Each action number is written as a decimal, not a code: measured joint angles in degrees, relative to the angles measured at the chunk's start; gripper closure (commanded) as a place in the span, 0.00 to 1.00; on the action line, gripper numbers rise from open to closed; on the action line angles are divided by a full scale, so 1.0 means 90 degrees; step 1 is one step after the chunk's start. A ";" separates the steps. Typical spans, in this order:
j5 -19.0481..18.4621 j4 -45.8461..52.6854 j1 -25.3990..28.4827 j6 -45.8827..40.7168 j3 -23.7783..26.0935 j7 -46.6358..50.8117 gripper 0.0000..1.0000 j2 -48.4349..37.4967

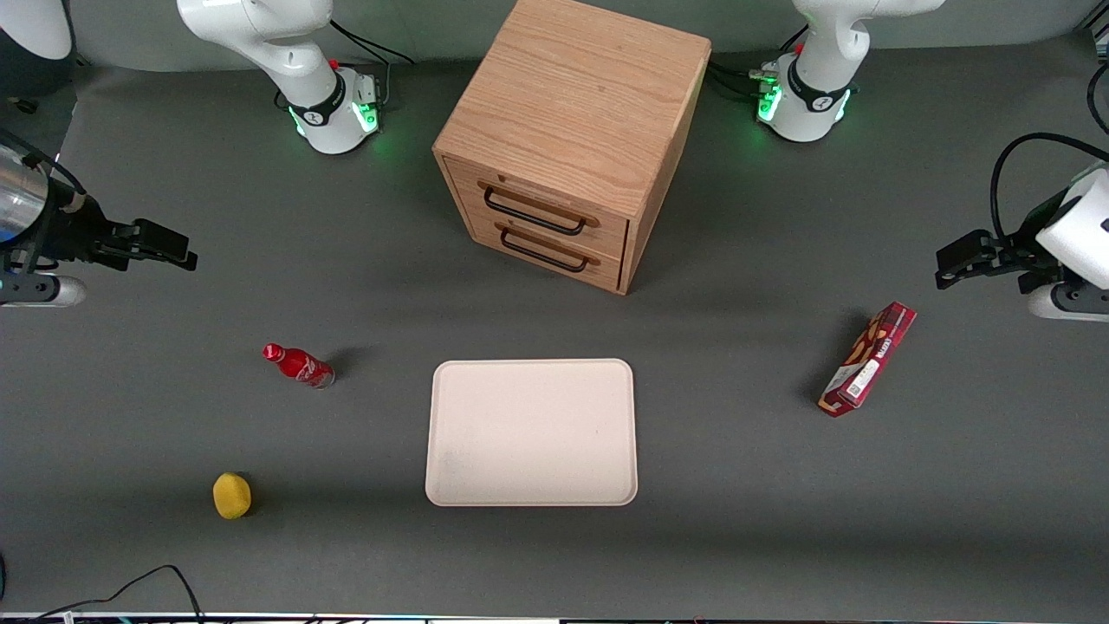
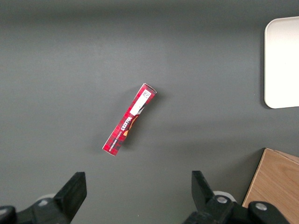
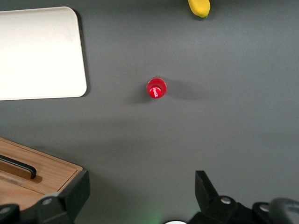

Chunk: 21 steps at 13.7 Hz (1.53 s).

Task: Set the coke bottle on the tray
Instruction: 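Move the open right gripper down toward the red Coca-Cola bottle, then close the right gripper around the bottle's neck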

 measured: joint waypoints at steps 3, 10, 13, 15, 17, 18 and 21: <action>0.0022 -0.0017 0.0039 -0.0009 0.0014 0.0000 0.00 -0.0001; 0.0011 -0.0232 -0.0015 0.0414 -0.0001 -0.0002 0.00 0.0437; 0.0007 -0.0641 -0.0016 0.1307 0.0000 -0.0107 0.00 0.0823; 0.0006 -0.1243 -0.0015 0.2135 0.0001 -0.0333 0.00 0.0878; 0.0003 -0.1761 -0.0015 0.2767 0.0001 -0.0523 0.00 0.0878; -0.0004 -0.1932 -0.0014 0.3006 0.0001 -0.0584 0.00 0.0878; -0.0065 -0.2475 -0.0015 0.3830 0.0001 -0.0705 0.00 0.0875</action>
